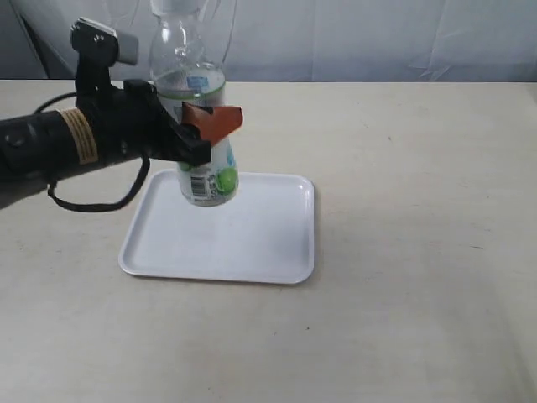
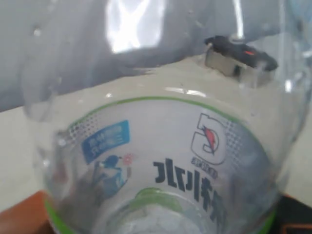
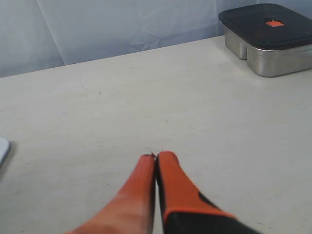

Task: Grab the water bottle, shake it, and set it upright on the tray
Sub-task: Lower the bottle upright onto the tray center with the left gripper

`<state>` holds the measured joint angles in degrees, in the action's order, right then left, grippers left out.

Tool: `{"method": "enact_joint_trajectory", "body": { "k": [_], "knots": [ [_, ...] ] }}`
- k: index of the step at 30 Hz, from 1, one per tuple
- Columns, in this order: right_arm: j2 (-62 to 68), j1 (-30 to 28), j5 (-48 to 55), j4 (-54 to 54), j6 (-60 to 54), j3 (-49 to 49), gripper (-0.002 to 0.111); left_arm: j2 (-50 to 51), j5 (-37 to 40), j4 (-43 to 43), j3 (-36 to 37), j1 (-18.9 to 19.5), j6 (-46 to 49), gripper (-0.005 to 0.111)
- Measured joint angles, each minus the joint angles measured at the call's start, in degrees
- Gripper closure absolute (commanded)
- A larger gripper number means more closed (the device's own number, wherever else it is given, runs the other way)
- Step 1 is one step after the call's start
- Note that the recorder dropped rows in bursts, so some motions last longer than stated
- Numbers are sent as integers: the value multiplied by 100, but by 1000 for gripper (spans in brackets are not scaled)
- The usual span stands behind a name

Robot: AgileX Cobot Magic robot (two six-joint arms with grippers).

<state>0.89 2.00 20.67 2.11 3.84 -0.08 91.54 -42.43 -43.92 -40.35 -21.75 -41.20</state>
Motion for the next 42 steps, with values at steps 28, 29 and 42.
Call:
{"method": "enact_joint_trajectory", "body": {
  "k": [28,29,42],
  "knots": [
    [0,0,0,0,0,0,104,1774,-1566,319,3,0,1513,107],
    [0,0,0,0,0,0,104,1774,-1507,319,3,0,1572,107],
    [0,0,0,0,0,0,104,2057,-1447,363,3,0,1806,107]
  ]
}}
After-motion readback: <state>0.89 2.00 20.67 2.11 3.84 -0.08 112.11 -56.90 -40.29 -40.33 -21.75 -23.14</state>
